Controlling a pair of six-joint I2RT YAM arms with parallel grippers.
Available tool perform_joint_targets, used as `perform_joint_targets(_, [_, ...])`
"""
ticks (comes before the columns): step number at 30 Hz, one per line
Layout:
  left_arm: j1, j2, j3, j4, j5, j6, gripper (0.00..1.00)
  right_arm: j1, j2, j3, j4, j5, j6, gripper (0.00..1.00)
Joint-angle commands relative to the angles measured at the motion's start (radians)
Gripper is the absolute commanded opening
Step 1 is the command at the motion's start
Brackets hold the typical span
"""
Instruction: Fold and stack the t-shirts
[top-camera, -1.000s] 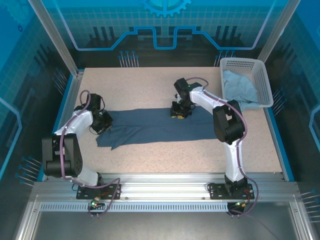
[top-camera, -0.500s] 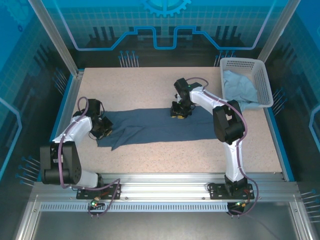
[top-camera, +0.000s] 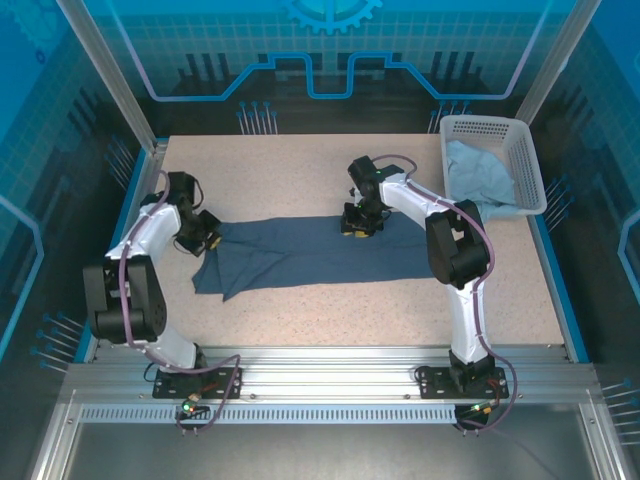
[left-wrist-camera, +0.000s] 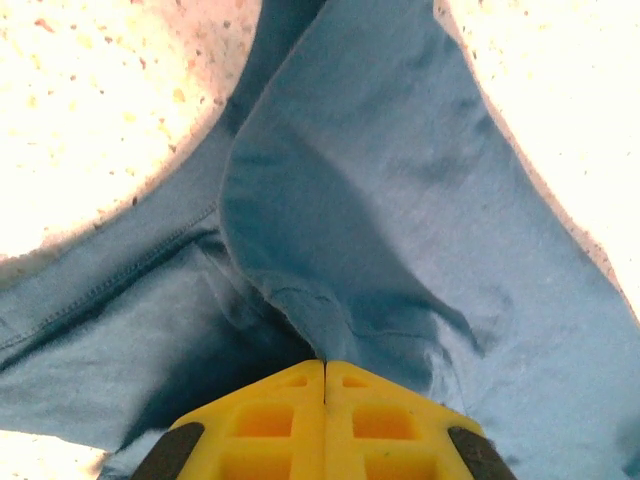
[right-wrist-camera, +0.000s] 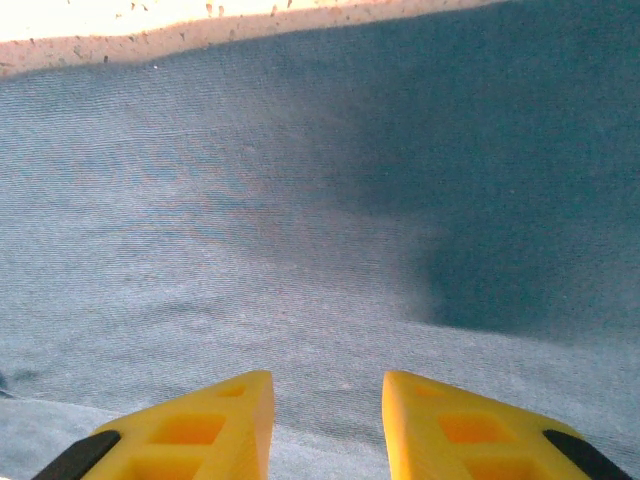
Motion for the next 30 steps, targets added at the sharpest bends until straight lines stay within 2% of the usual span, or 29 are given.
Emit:
perform_joint_targets(1, [0.021, 0.048, 0.066, -0.066, 0.025, 0.013, 0.00, 0.010, -0.007, -0.006, -0.010, -0.012, -0.001, 0.34])
perform_joint_targets(30, [0.042, 0.396, 0.512, -0.248, -0.023, 0.132, 0.00, 0.011, -0.016, -0.043, -0.010, 0.000, -0.012, 0.34])
